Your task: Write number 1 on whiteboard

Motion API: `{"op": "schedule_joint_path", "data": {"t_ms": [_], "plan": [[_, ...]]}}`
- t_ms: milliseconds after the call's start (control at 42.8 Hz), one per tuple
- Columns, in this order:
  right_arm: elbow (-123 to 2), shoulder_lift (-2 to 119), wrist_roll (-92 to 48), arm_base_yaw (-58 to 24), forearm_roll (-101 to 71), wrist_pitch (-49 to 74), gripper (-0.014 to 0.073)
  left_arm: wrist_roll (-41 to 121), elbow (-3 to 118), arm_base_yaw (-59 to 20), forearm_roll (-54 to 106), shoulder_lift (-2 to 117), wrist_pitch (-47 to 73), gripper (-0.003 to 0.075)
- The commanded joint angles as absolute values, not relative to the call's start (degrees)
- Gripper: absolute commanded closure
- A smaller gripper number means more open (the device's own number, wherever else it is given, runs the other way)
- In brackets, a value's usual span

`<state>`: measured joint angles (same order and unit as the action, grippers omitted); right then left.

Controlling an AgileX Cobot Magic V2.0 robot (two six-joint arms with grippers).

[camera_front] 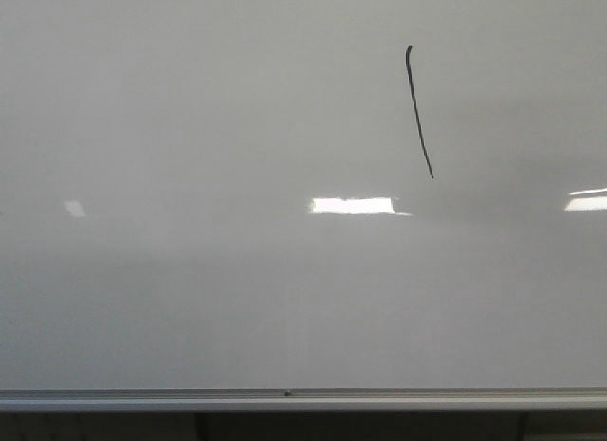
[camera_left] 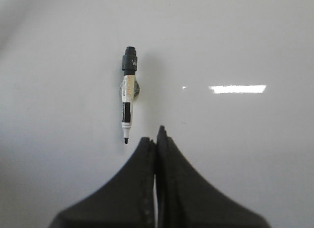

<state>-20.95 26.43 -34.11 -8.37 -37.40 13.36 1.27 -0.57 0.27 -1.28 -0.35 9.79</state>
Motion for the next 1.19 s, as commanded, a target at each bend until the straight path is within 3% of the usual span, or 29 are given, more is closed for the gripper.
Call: {"op": "schedule_joint_path", "data": {"t_ms": [0, 304, 608, 1168], "plan": [[-16.12, 21.6, -25.39, -7.25, -27.53, 4.61, 0.0653, 0.84, -1.85, 0.37, -1.3, -1.28, 4.71, 0.0741], [-2.37, 6.7, -3.45, -0.42, -9.75, 1.82, 0.0653, 0.84, -1.85, 0.37, -1.3, -1.28, 4.71, 0.0741], [0.25, -1.5, -2.61, 2.92, -8.44, 7.28, 0.0653, 0.84, -1.85, 0.37, -1.3, -1.28, 4.71, 0.0741], [0.25, -1.57, -2.61, 2.92, -8.5, 7.17, 0.0653, 0.84, -1.85, 0.37, -1.3, -1.28, 4.71, 0.0741]]}}
